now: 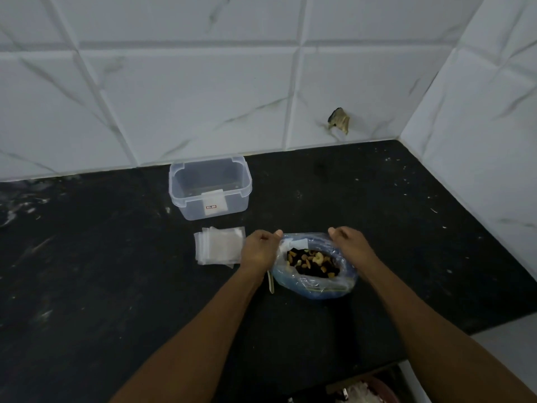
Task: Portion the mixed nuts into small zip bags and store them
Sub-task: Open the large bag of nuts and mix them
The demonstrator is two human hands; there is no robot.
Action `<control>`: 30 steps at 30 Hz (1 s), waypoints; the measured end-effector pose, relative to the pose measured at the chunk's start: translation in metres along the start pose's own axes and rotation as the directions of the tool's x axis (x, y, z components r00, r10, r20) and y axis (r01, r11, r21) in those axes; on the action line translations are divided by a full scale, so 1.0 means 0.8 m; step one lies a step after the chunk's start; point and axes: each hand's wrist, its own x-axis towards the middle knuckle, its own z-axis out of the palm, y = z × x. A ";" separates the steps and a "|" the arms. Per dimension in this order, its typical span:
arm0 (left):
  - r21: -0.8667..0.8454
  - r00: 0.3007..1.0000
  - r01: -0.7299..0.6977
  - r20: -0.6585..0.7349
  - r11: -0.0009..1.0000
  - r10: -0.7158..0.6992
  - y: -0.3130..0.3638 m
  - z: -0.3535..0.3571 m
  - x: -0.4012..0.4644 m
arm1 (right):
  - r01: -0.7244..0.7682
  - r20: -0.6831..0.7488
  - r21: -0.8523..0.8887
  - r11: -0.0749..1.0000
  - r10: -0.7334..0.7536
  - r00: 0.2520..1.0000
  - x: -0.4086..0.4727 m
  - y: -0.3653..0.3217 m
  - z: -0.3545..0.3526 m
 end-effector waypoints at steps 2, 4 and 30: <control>0.099 0.988 -0.119 -0.090 0.988 0.128 -0.007 0.000 -0.010 | 0.000 -0.095 -0.204 0.979 -0.020 0.995 -0.004 0.009 -0.005; 0.165 0.966 -0.150 -0.187 0.975 0.181 -0.015 0.000 -0.025 | 0.011 -0.075 -0.352 0.936 -0.040 0.996 -0.011 0.016 -0.010; 0.666 0.504 -0.729 0.680 -0.159 0.533 -0.050 0.048 -0.055 | 0.482 0.125 -0.557 0.677 -0.505 0.854 -0.015 -0.031 0.023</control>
